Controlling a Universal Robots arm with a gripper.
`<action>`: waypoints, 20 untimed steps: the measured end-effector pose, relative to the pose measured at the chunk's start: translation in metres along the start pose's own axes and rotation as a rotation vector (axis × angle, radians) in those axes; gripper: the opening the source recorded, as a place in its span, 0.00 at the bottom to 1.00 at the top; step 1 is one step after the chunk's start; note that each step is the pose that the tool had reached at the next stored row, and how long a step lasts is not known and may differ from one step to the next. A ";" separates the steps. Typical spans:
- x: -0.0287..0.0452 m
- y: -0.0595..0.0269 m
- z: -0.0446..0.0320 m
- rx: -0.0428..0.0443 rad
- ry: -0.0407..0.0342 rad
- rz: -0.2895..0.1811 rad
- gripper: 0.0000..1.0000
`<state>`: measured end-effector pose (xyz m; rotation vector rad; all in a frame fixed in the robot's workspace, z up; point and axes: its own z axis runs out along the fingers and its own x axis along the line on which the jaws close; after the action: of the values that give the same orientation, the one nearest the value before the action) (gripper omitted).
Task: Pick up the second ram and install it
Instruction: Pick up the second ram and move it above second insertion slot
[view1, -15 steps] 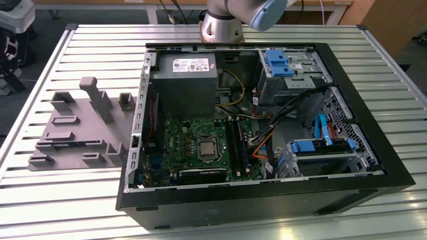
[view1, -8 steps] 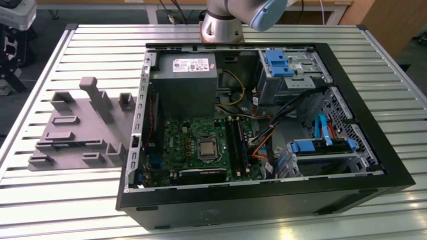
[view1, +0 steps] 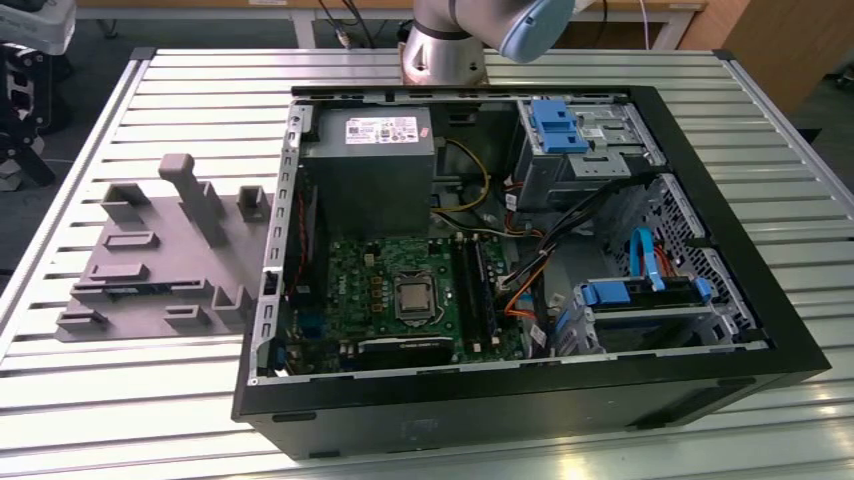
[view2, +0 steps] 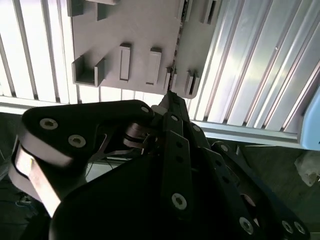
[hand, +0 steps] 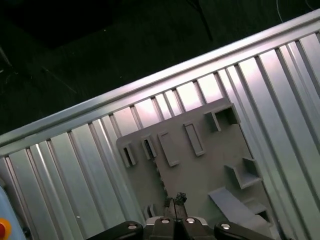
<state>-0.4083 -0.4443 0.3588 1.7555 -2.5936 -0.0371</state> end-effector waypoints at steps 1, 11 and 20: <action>0.0000 0.0000 0.0004 0.0002 0.0003 -0.017 0.11; 0.0004 -0.0001 0.0032 0.0013 0.0030 -0.156 0.11; 0.0013 -0.0006 0.0050 0.0011 0.0052 -0.252 0.11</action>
<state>-0.4084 -0.4456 0.3538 2.0675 -2.3517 -0.0326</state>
